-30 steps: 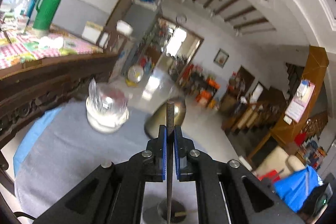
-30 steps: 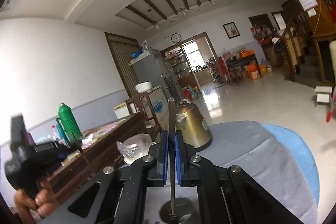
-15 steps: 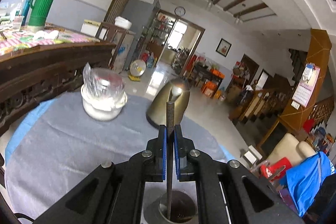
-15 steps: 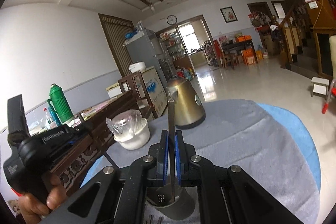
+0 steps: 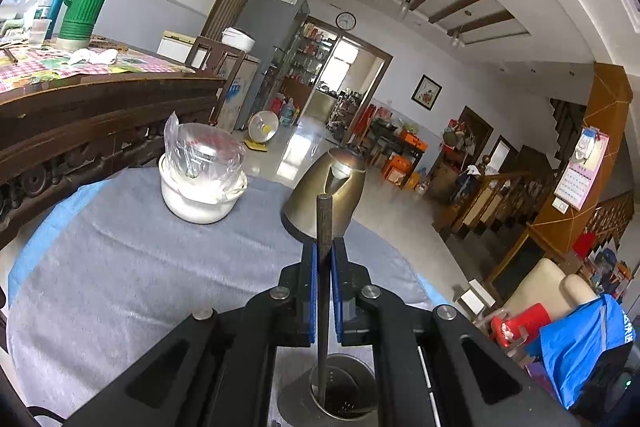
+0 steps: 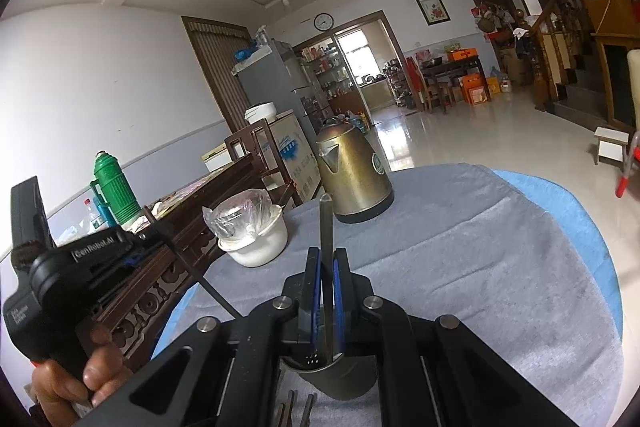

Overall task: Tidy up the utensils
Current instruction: 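Lower the chopstick into the grey cup and open the right tool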

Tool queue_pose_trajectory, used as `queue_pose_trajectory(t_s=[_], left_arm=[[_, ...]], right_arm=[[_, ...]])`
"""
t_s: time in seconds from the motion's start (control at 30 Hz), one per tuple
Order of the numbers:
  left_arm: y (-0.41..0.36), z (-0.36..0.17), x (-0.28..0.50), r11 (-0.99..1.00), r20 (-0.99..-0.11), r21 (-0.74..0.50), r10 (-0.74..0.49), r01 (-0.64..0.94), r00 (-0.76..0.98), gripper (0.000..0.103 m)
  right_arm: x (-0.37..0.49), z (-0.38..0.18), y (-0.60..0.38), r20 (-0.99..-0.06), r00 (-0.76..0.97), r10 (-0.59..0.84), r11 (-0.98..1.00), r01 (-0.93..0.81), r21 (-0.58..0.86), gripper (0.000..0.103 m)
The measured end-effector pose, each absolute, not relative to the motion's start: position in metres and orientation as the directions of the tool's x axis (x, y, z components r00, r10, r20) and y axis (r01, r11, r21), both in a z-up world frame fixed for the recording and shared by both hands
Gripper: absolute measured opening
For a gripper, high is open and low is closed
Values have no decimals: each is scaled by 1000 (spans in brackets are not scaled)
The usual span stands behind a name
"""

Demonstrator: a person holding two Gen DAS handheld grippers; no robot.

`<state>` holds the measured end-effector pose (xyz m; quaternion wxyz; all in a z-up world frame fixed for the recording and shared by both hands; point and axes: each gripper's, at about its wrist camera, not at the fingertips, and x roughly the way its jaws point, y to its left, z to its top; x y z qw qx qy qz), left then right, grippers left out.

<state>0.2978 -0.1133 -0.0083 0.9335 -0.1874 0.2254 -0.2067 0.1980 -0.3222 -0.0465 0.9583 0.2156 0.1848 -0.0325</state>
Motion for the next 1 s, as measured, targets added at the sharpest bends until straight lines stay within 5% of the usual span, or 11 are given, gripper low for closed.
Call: queue_pose_trajectory(t_s=[0.8, 1.0], left_arm=[[-119, -35, 296, 853, -442, -421, -489, 308, 752, 8], [-113, -42, 284, 863, -477, -395, -486, 316, 732, 39]], right_arm=[[199, -63, -336, -432, 899, 74, 854, 167, 493, 8], [193, -72, -343, -433, 892, 132, 820, 147, 553, 13]])
